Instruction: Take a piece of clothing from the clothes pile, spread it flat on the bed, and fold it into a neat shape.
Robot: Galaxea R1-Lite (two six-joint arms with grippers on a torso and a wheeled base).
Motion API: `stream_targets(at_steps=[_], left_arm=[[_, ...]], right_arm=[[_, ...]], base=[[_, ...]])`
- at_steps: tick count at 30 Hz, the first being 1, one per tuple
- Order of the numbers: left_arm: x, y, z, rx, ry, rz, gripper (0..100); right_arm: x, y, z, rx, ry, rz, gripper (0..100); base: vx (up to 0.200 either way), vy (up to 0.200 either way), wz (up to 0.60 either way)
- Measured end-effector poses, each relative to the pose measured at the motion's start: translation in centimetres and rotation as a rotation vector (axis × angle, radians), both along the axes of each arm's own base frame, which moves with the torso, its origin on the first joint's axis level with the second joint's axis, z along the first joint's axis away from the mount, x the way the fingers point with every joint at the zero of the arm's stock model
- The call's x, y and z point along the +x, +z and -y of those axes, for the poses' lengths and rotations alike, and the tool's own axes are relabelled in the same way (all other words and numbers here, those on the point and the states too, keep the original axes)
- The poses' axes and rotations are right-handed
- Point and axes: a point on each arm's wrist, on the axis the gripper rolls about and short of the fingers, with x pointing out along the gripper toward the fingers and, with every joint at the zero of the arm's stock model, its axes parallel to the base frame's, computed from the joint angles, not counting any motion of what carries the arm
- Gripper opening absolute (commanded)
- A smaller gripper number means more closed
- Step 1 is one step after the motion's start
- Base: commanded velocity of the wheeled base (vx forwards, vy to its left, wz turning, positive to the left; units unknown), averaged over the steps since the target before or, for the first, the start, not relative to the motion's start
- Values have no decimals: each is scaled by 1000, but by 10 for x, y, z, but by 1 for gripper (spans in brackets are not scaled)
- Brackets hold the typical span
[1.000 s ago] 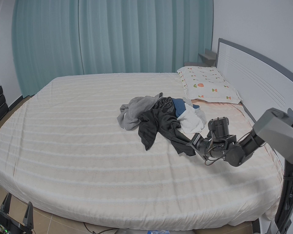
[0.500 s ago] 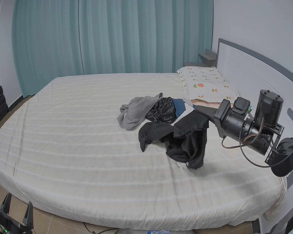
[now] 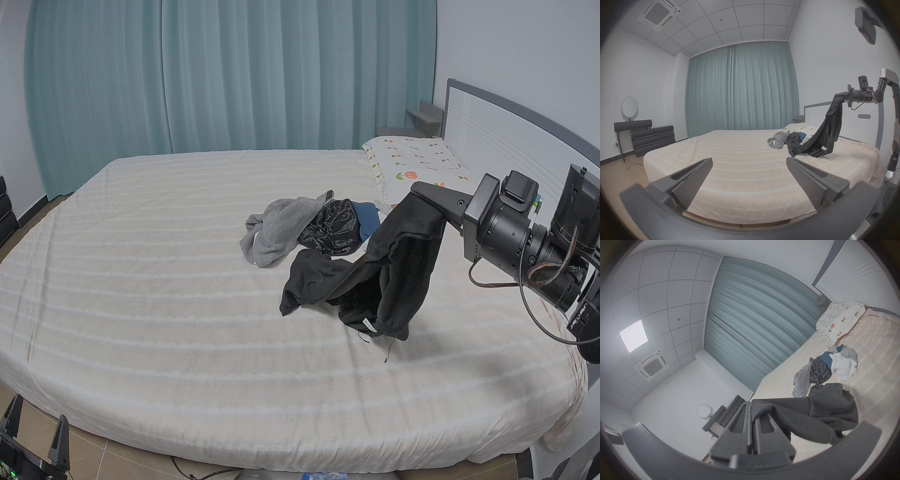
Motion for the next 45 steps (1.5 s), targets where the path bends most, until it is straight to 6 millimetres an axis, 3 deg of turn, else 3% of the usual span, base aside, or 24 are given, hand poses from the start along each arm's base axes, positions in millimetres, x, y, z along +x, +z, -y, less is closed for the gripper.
stream_targets(at_steps=[13, 22, 27, 32, 38, 45], left_arm=[[0, 3, 0, -38, 16, 21, 100], [-1, 69, 1, -62, -44, 119, 100], [29, 85, 3, 16, -138, -34, 100], [67, 89, 6, 45, -229, -193, 100], [120, 86, 19, 31, -336, -328, 100], [186, 70, 46, -4, -385, -448, 100]], right_arm=[[-5, 6, 0, 12, 4, 19, 0], [-4, 4, 0, 11, 2, 12, 0], [-4, 4, 0, 12, -3, 12, 0], [-5, 6, 0, 15, -5, 18, 0], [-5, 8, 1, 20, -9, 24, 0], [-4, 11, 1, 24, -19, 32, 0]], base=[[0, 0, 0], [0, 0, 0], [0, 0, 0], [0, 0, 0], [0, 0, 0], [0, 0, 0]])
